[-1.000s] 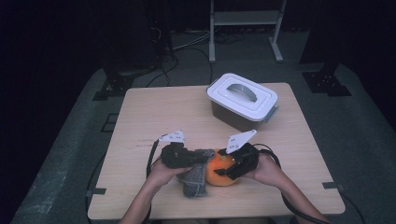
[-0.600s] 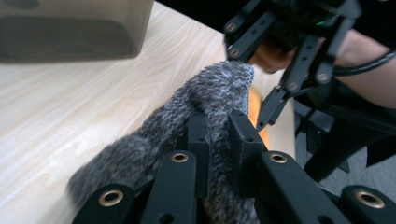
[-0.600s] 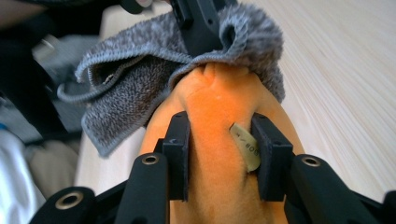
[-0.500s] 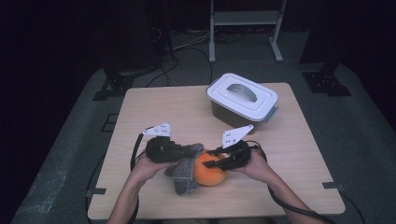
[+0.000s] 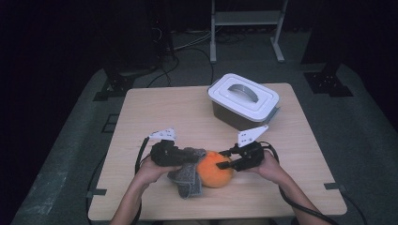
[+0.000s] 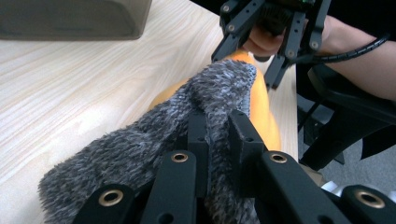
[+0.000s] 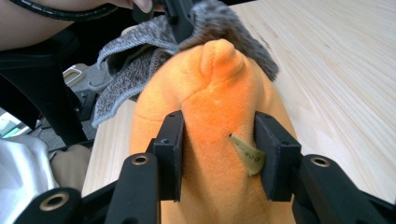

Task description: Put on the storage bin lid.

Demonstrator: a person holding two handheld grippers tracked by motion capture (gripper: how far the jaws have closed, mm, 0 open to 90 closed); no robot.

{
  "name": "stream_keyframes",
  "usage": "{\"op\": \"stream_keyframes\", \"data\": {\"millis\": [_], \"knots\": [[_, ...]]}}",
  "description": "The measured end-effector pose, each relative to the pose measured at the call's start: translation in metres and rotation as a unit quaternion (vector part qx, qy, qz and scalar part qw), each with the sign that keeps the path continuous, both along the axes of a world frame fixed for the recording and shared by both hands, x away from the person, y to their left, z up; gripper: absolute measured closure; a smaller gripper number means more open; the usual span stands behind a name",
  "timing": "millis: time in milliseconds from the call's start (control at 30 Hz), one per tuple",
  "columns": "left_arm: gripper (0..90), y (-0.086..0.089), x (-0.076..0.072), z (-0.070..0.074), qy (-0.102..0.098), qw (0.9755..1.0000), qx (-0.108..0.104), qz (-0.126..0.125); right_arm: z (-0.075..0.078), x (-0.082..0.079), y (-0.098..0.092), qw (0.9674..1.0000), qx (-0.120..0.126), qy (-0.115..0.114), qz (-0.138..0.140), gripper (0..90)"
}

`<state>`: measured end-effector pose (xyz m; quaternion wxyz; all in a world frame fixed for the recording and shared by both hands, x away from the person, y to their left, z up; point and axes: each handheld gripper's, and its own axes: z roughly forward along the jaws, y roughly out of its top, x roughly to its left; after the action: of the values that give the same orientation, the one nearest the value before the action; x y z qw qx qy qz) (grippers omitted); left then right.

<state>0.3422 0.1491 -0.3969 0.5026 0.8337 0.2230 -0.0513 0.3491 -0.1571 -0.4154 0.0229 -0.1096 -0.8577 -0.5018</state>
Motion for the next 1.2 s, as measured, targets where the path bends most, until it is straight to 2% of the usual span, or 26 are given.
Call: {"op": "stream_keyframes", "data": {"millis": [167,300,367,467,533,567,600,667,733,867,933,1000,1200], "knots": [[81.1,-0.005,-0.002,0.001,-0.003,1.0,-0.001,-0.004,0.0,0.0,-0.018,0.9997,-0.002,0.006,-0.024,51.7],[81.0,-0.011,-0.005,0.004,-0.007,0.9999,0.004,-0.011,0.01,-0.006,-0.016,0.9984,-0.035,0.028,-0.034,34.3],[81.0,-0.013,-0.006,0.004,-0.005,0.9999,0.0,-0.014,0.017,-0.012,-0.014,0.9983,-0.047,0.015,-0.032,31.1],[81.1,-0.016,-0.006,0.004,-0.004,0.9998,-0.005,-0.017,0.021,-0.018,-0.009,0.9981,-0.052,0.005,-0.033,29.1],[81.1,-0.019,-0.007,0.004,-0.007,0.9998,0.001,-0.019,0.017,-0.019,-0.001,0.9965,-0.074,-0.003,-0.039,33.0],[81.1,-0.02,-0.008,0.004,-0.01,0.9998,0.008,-0.018,0.015,-0.019,0.001,0.9966,-0.073,0.001,-0.039,41.1],[81.1,-0.019,-0.008,0.004,-0.011,0.9998,0.008,-0.014,0.013,-0.018,0.003,0.9971,-0.067,-0.003,-0.038,47.5],[81.1,-0.016,-0.008,0.008,-0.014,0.9999,0.006,-0.007,0.012,-0.017,0.003,0.9979,-0.052,-0.004,-0.038,54.0],[81.1,-0.016,-0.01,0.013,-0.016,0.9997,-0.012,-0.013,0.011,-0.014,0.003,0.9984,-0.035,0.005,-0.044,54.9],[81.1,-0.031,-0.017,0.016,-0.032,0.9987,-0.007,-0.038,0.009,-0.01,0.007,0.9979,-0.027,0.013,-0.058,54.2],[81.1,-0.031,-0.017,0.015,-0.034,0.9987,-0.004,-0.038,0.009,-0.009,0.006,0.9978,-0.027,0.013,-0.06,54.1],[81.1,-0.028,-0.016,0.015,-0.041,0.9986,0.008,-0.033,0.008,-0.008,0.0,0.9974,-0.02,0.014,-0.067,54.3],[81.1,-0.015,-0.009,0.006,-0.031,0.9994,0.012,-0.012,0.004,0.0,-0.021,0.9954,0.005,0.038,-0.088,54.2]]}}
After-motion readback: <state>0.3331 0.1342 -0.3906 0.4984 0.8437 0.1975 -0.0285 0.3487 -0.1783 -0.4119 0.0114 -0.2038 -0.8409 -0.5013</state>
